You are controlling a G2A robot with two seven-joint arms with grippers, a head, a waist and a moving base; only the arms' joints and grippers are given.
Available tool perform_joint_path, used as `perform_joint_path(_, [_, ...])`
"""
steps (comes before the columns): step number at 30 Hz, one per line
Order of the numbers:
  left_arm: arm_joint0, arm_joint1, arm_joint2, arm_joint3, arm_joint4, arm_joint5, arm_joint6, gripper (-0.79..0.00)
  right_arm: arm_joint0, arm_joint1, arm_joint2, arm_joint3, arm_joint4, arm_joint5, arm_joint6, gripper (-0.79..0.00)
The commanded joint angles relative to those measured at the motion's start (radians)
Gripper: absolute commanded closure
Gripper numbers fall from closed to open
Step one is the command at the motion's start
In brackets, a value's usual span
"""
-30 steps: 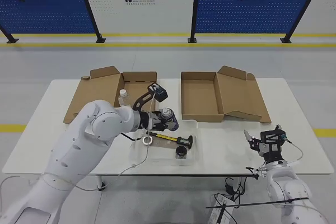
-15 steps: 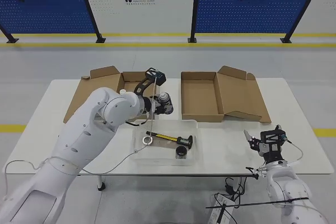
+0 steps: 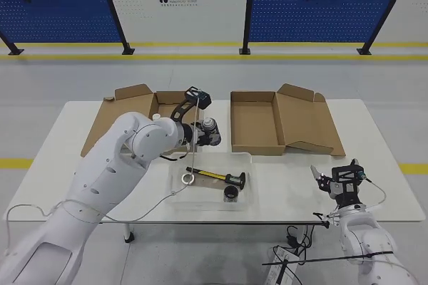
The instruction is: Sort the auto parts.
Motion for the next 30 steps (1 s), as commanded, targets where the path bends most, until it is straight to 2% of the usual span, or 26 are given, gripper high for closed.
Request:
perform_joint_path(1, [-0.009,-0.003,0.007,0.025,0.019,0.008,0.009,0.0,0.0,0.0,0.0,0.0,0.0,0.0,0.0,-0.785])
perform_joint_path(5, [-0.059,-0.019,0.039,0.117,0.038,0.048,-0.011,0.0,0.0,0.0,0.0,0.0,0.0,0.0,0.0,-0.785])
perform_joint_path(12, [-0.141,-0.062,0.12,0.284,0.064,0.075,0.027,0.0,0.0,0.0,0.0,0.0,0.0,0.0,0.0,-0.785])
perform_joint_path(22, [-0.203,-0.119,0.19,0.504,0.073,0.146,0.101,0.0,0.0,0.0,0.0,0.0,0.0,0.0,0.0,-0.785])
perform_joint_path(30, [-0.223,-0.138,0.195,0.632,0.096,0.122,0.136,0.0,0.0,0.0,0.0,0.0,0.0,0.0,0.0,-0.785])
